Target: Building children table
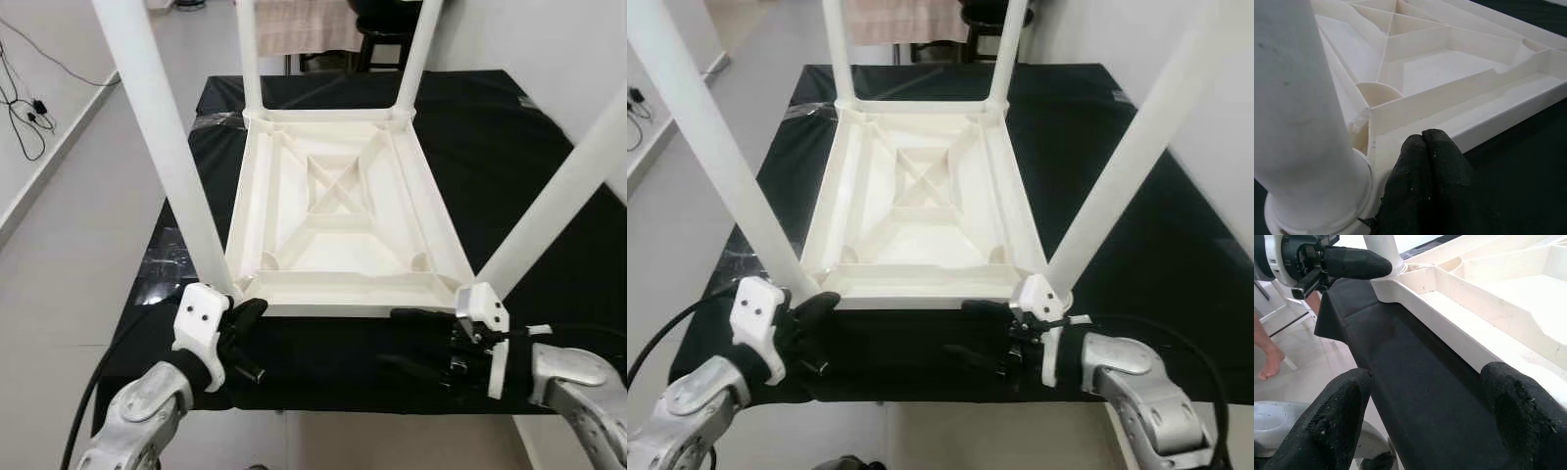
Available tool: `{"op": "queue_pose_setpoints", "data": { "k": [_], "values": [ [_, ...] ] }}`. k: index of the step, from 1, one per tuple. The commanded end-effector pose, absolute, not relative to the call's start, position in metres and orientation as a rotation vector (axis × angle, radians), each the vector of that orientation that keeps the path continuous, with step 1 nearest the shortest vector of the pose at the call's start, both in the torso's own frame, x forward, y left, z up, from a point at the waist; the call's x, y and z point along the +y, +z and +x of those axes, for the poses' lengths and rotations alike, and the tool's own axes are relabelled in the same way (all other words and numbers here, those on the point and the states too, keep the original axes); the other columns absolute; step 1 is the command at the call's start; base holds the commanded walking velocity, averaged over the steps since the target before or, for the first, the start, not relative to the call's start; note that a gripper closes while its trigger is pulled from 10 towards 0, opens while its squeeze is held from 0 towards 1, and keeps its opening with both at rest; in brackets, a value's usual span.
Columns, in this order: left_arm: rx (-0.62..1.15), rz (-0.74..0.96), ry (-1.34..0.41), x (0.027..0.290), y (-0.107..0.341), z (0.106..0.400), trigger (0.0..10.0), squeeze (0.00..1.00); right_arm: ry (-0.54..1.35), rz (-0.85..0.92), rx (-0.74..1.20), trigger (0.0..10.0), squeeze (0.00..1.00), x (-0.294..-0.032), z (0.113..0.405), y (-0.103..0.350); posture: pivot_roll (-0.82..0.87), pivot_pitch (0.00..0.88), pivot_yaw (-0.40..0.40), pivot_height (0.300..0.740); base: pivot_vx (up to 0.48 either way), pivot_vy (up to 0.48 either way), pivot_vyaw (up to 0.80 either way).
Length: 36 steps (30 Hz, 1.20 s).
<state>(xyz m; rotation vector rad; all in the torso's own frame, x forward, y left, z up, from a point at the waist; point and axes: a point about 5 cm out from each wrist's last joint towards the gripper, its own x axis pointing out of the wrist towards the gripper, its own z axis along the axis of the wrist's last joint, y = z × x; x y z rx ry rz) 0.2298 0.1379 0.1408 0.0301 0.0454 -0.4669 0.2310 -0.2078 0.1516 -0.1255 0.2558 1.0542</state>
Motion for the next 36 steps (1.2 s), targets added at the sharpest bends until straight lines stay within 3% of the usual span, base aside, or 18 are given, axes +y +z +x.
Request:
{"op": "queue_pose_setpoints", "data": {
  "k": [1, 6, 7, 8, 14, 17, 22, 36],
  "values": [
    [0.059, 0.077, -0.437, 0.140, 0.137, 0.229, 10.0, 0.00, 1.069, -0.142, 0.253, 10.0, 0.00, -0.204, 0.230, 0.152, 0.00, 0.148, 0.016, 0.740, 0.000, 0.000, 0.00],
    [0.067, 0.145, -0.421, 0.134, 0.135, 0.214, 10.0, 0.00, 1.030, -0.162, 0.227, 10.0, 0.00, -0.206, 0.237, 0.154, 0.01, 0.150, 0.015, 0.740, 0.000, 0.000, 0.00],
    [0.059, 0.135, -0.460, 0.130, 0.137, 0.209, 10.0, 0.44, 1.023, -0.164, 0.223, 10.0, 0.00, -0.206, 0.238, 0.155, 0.01, 0.150, 0.015, 0.740, 0.000, 0.000, 0.00],
    [0.049, 0.135, -0.494, 0.127, 0.139, 0.206, 10.0, 1.00, 1.019, -0.165, 0.220, 10.0, 0.00, -0.207, 0.239, 0.155, 0.01, 0.151, 0.013, 0.740, 0.000, 0.000, 0.00],
    [-0.014, 0.172, -0.609, 0.117, 0.148, 0.208, 10.0, 1.00, 1.027, -0.167, 0.220, 10.0, 0.00, -0.203, 0.239, 0.153, 0.01, 0.146, 0.016, 0.740, 0.000, 0.000, 0.00],
    [-0.016, 0.186, -0.588, 0.118, 0.149, 0.208, 10.0, 1.00, 1.028, -0.168, 0.220, 10.0, 0.00, -0.203, 0.239, 0.153, 0.01, 0.145, 0.020, 0.740, 0.000, 0.000, 0.00],
    [0.031, 0.141, -0.406, 0.132, 0.143, 0.202, 10.0, 1.00, 1.021, -0.176, 0.222, 10.0, 0.00, -0.206, 0.241, 0.154, 0.01, 0.145, 0.020, 0.740, 0.000, 0.000, 0.00],
    [0.007, 0.062, -0.302, 0.141, 0.144, 0.186, 10.0, 1.00, 1.020, -0.186, 0.208, 10.0, 0.00, -0.204, 0.249, 0.155, 0.02, 0.138, 0.016, 0.740, 0.000, 0.000, 0.00]
  ]
}}
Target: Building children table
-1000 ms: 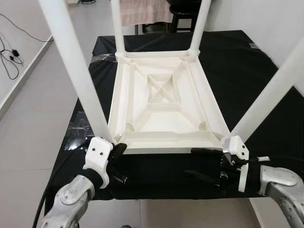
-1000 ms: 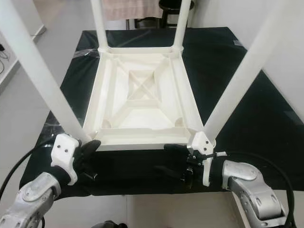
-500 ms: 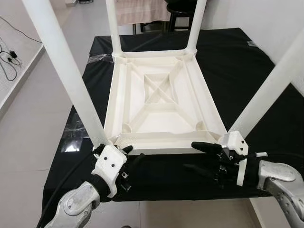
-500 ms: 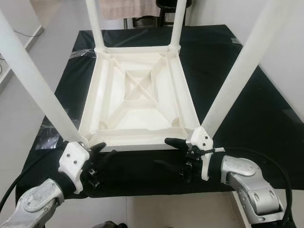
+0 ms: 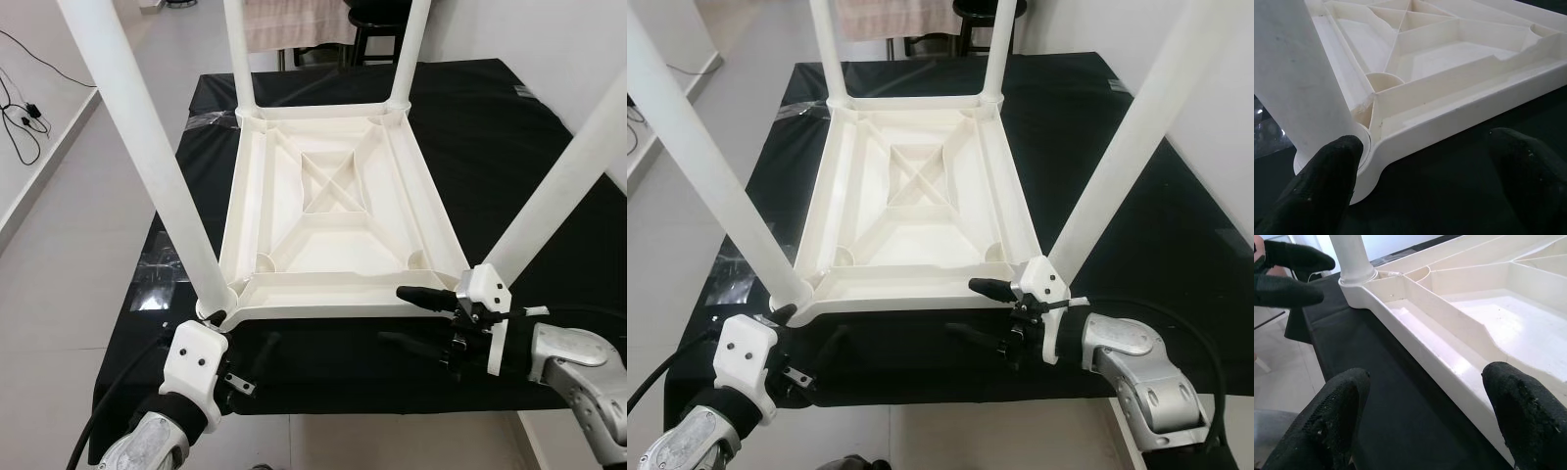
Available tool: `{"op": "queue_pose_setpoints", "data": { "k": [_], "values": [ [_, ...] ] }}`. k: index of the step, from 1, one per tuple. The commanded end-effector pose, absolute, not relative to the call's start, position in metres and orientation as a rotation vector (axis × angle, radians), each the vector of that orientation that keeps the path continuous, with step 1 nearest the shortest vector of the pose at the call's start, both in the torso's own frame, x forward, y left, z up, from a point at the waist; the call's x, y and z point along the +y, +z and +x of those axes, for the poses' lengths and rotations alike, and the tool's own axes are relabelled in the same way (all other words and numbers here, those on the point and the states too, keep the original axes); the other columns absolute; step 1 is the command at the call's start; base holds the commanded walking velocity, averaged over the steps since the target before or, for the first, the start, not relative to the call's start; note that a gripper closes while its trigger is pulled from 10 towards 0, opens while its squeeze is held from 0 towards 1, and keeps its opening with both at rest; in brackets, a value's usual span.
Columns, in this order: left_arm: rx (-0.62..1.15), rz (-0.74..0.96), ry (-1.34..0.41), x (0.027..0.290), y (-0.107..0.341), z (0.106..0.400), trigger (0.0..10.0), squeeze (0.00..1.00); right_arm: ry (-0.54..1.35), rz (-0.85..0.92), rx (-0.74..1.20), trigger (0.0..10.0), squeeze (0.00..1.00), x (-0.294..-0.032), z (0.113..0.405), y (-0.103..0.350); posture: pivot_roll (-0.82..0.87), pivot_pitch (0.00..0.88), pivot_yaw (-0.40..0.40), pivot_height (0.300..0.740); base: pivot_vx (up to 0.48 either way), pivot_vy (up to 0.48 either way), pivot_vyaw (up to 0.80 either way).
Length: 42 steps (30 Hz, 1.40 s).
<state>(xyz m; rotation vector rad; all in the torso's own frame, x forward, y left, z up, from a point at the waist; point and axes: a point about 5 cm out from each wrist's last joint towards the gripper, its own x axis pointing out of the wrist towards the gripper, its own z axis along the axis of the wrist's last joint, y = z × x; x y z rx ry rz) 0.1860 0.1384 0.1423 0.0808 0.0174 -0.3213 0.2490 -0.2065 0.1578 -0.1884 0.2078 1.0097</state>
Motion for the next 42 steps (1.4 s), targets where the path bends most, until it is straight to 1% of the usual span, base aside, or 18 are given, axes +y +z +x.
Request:
{"op": "queue_pose_setpoints", "data": {
  "k": [1, 7, 13, 16, 23, 25, 27, 30, 31, 32, 33, 35, 36, 39, 42],
  "values": [
    [0.007, 0.058, -0.298, 0.141, 0.144, 0.187, 10.0, 1.00, 1.020, -0.187, 0.207, 10.0, 0.00, -0.204, 0.249, 0.155, 0.02, 0.138, 0.016, 0.740, 0.000, 0.000, 0.00],
    [0.021, 0.042, -0.326, 0.137, 0.143, 0.185, 10.0, 1.00, 1.004, -0.196, 0.197, 10.0, 0.00, -0.205, 0.254, 0.156, 0.02, 0.141, 0.019, 0.740, 0.000, 0.000, 0.00],
    [0.024, 0.041, -0.315, 0.139, 0.142, 0.184, 10.0, 1.00, 0.975, -0.203, 0.185, 10.0, 0.00, -0.207, 0.260, 0.157, 0.03, 0.144, 0.019, 0.740, 0.000, 0.000, 0.00],
    [0.059, 0.017, -0.289, 0.143, 0.138, 0.182, 10.0, 1.00, 0.966, -0.214, 0.174, 10.0, 0.00, -0.206, 0.264, 0.159, 0.03, 0.147, 0.024, 0.740, 0.000, 0.000, 0.00],
    [0.092, 0.022, -0.236, 0.152, 0.134, 0.176, 10.0, 1.00, 0.943, -0.214, 0.144, 10.0, 0.00, -0.206, 0.272, 0.161, 0.06, 0.151, 0.027, 0.740, 0.000, 0.000, 0.00],
    [0.094, 0.019, -0.226, 0.153, 0.134, 0.175, 10.0, 1.00, 0.942, -0.216, 0.144, 10.0, 0.00, -0.206, 0.272, 0.161, 0.06, 0.151, 0.027, 0.740, 0.000, 0.000, 0.00],
    [0.075, 0.016, -0.176, 0.159, 0.137, 0.171, 10.0, 1.00, 0.935, -0.218, 0.136, 10.0, 0.00, -0.204, 0.274, 0.161, 0.07, 0.155, 0.023, 0.740, 0.000, 0.000, 0.00],
    [0.073, 0.016, -0.172, 0.160, 0.138, 0.171, 10.0, 1.00, 0.934, -0.218, 0.135, 10.0, 0.00, -0.204, 0.275, 0.161, 0.07, 0.155, 0.023, 0.740, 0.000, 0.000, 0.00],
    [0.061, 0.023, -0.160, 0.162, 0.138, 0.173, 10.0, 0.67, 0.936, -0.219, 0.134, 10.0, 0.00, -0.203, 0.275, 0.161, 0.07, 0.157, 0.019, 0.740, 0.000, 0.000, 0.00],
    [0.061, 0.023, -0.160, 0.162, 0.138, 0.173, 10.0, 0.67, 0.936, -0.219, 0.134, 10.0, 0.00, -0.203, 0.275, 0.161, 0.07, 0.157, 0.019, 0.740, 0.000, 0.000, 0.00],
    [0.046, 0.013, -0.151, 0.165, 0.139, 0.177, 10.0, 0.00, 0.939, -0.219, 0.132, 10.0, 0.00, -0.202, 0.276, 0.161, 0.07, 0.158, 0.012, 0.740, 0.000, 0.000, 0.00],
    [0.007, -0.005, -0.155, 0.166, 0.144, 0.185, 10.0, 0.00, 0.945, -0.219, 0.128, 10.0, 0.00, -0.199, 0.277, 0.161, 0.07, 0.160, 0.010, 0.740, 0.000, 0.000, 0.00],
    [-0.043, -0.046, -0.176, 0.162, 0.151, 0.194, 10.0, 0.00, 0.945, -0.220, 0.123, 10.0, 0.00, -0.200, 0.277, 0.162, 0.06, 0.161, 0.009, 0.740, 0.000, 0.000, 0.00],
    [-0.058, -0.050, -0.185, 0.161, 0.154, 0.197, 10.0, 0.00, 0.944, -0.219, 0.121, 10.0, 0.00, -0.200, 0.277, 0.163, 0.06, 0.161, 0.009, 0.740, 0.000, 0.000, 0.00],
    [-0.074, -0.052, -0.163, 0.167, 0.154, 0.206, 10.0, 0.00, 0.943, -0.220, 0.118, 10.0, 0.00, -0.200, 0.277, 0.163, 0.05, 0.160, 0.007, 0.740, 0.000, 0.000, 0.00]
  ]
}}
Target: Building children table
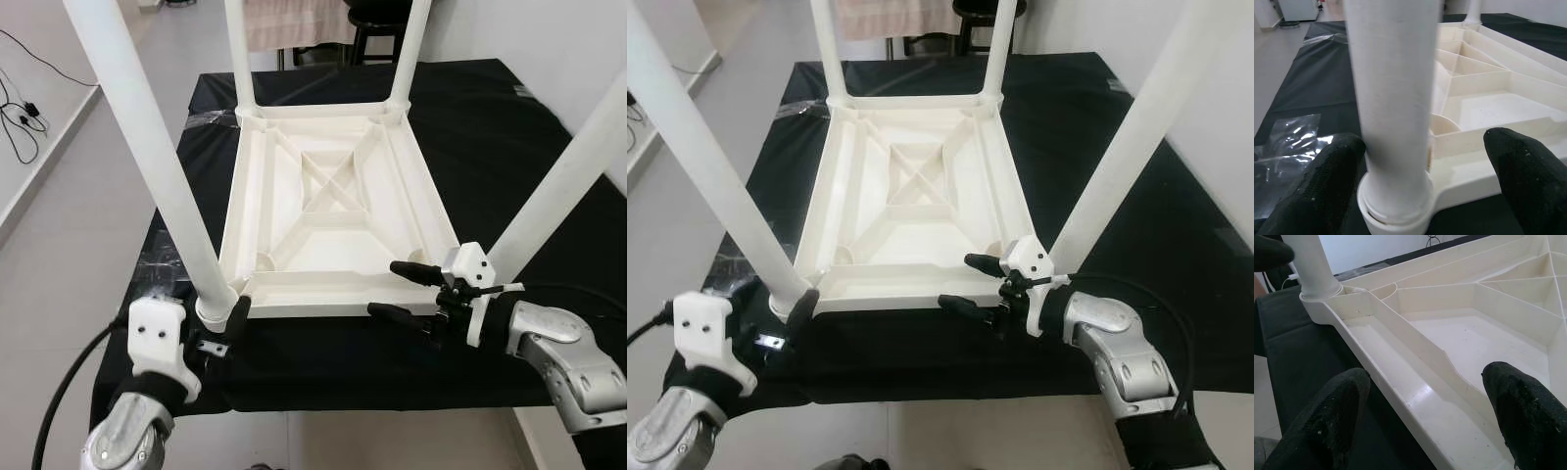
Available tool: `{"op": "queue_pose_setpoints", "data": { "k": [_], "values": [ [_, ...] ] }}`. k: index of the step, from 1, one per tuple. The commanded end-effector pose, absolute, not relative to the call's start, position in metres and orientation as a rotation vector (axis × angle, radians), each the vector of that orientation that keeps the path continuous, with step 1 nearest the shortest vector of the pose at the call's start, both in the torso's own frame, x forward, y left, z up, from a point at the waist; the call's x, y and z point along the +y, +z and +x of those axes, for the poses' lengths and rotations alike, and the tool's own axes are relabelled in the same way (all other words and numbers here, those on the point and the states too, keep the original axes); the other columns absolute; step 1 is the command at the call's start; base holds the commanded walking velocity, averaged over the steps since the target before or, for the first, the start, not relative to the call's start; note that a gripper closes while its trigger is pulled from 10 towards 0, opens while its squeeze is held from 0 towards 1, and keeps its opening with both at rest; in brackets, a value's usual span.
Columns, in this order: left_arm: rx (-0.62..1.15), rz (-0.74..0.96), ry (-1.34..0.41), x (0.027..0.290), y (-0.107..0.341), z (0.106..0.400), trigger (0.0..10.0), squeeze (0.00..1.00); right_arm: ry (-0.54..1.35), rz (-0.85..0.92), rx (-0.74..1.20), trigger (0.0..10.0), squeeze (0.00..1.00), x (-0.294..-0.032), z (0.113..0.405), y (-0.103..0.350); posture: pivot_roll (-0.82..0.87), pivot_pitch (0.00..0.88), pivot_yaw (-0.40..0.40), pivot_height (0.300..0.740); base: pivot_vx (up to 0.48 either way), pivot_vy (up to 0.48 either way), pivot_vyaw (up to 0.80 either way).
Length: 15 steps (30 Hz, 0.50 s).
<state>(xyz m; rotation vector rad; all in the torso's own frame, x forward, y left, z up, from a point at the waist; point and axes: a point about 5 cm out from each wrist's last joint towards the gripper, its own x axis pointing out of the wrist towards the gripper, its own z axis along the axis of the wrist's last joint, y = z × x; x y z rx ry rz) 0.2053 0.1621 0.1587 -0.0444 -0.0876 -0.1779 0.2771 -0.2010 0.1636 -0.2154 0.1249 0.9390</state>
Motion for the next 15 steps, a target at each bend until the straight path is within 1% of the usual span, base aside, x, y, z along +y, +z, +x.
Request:
{"op": "queue_pose_setpoints", "data": {
  "k": [1, 8, 15],
  "values": [
    [-0.075, -0.050, -0.151, 0.170, 0.154, 0.208, 10.0, 0.00, 0.942, -0.220, 0.117, 10.0, 0.00, -0.201, 0.276, 0.164, 0.05, 0.160, 0.007, 0.740, 0.000, 0.000, 0.00],
    [-0.072, -0.046, -0.107, 0.183, 0.149, 0.218, 10.0, 0.00, 0.943, -0.206, 0.085, 10.0, 0.00, -0.201, 0.274, 0.171, 0.04, 0.160, 0.007, 0.740, 0.000, 0.000, 0.00],
    [-0.068, -0.049, -0.107, 0.184, 0.145, 0.222, 10.0, 0.00, 0.991, -0.169, 0.050, 10.0, 0.00, -0.199, 0.269, 0.178, 0.03, 0.161, 0.004, 0.740, 0.000, 0.000, 0.00]
  ]
}}
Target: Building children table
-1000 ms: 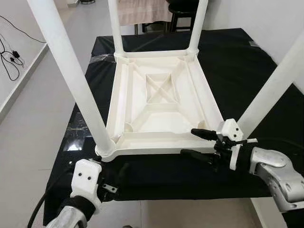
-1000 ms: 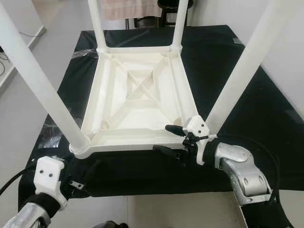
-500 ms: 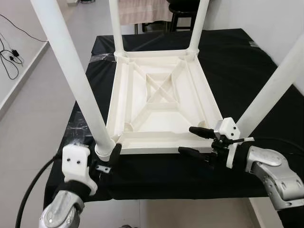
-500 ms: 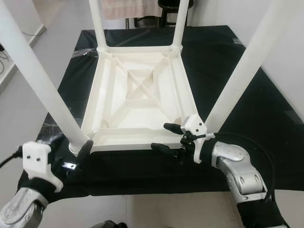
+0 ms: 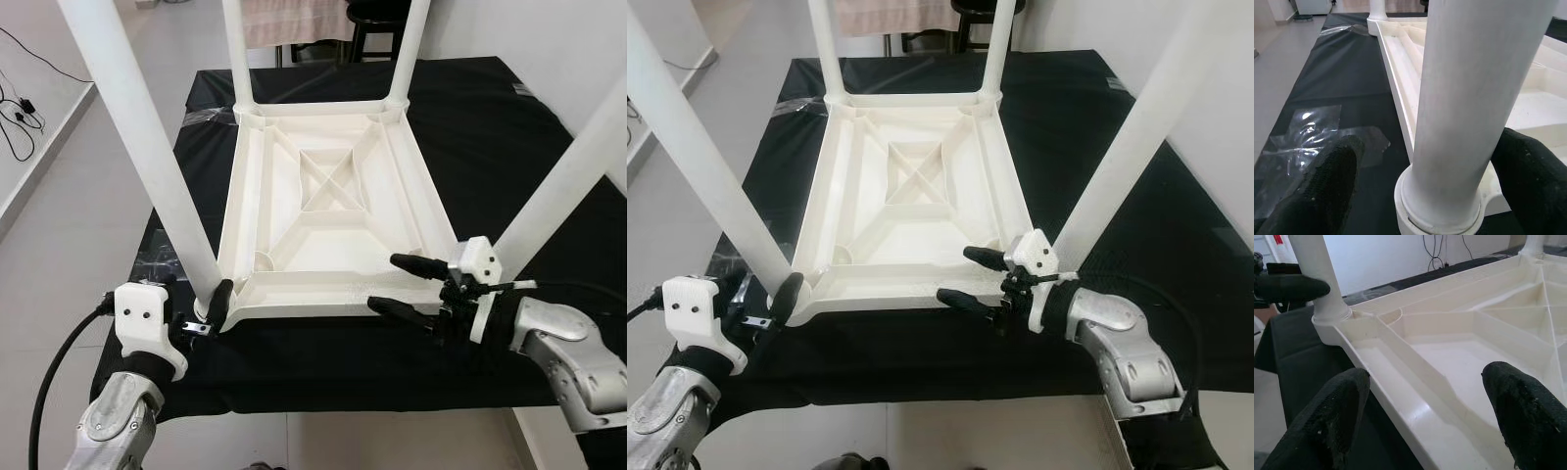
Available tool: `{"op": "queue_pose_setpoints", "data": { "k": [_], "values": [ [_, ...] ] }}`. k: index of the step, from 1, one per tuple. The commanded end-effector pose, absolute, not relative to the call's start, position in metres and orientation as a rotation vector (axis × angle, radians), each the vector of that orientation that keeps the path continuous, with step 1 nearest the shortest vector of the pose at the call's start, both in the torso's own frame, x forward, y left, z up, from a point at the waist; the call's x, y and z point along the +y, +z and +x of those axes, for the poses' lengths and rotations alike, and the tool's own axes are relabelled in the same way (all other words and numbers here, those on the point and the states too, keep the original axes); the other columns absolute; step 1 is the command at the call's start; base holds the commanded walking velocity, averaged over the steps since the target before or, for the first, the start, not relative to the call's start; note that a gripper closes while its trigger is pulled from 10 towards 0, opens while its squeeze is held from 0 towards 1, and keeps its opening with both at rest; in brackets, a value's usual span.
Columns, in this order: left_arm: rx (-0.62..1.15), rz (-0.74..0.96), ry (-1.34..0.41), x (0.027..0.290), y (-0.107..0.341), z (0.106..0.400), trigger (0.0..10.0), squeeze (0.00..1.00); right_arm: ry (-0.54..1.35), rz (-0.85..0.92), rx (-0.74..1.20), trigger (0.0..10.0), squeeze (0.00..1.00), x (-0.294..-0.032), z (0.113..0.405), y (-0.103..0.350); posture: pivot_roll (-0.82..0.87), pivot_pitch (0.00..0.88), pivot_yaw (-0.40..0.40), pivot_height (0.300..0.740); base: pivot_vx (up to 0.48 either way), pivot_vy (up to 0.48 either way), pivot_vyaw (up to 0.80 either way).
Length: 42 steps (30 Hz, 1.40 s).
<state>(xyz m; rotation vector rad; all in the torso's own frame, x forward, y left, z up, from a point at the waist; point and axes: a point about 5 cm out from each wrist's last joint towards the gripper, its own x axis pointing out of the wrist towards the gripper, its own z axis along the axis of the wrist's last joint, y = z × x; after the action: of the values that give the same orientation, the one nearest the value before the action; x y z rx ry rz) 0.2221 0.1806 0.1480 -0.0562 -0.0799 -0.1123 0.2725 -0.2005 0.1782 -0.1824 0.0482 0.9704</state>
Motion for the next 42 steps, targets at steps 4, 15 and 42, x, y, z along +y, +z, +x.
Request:
{"op": "queue_pose_setpoints", "data": {
  "k": [4, 15, 42],
  "values": [
    [-0.071, -0.048, -0.124, 0.182, 0.143, 0.229, 10.0, 0.00, 1.046, -0.155, 0.066, 10.0, 0.00, -0.196, 0.264, 0.178, 0.03, 0.162, 0.000, 0.740, 0.000, 0.000, 0.00],
    [-0.073, -0.064, -0.190, 0.174, 0.139, 0.247, 10.0, 0.00, 1.062, -0.150, 0.061, 10.0, 0.00, -0.195, 0.262, 0.182, 0.01, 0.161, 0.004, 0.740, 0.000, 0.000, 0.00],
    [-0.081, -0.067, -0.225, 0.178, 0.130, 0.253, 0.0, 0.00, 0.802, -0.186, 0.028, 10.0, 0.00, -0.266, 0.191, 0.239, -0.07, 0.134, 0.029, 0.740, 0.000, 0.000, 0.00]
  ]
}}
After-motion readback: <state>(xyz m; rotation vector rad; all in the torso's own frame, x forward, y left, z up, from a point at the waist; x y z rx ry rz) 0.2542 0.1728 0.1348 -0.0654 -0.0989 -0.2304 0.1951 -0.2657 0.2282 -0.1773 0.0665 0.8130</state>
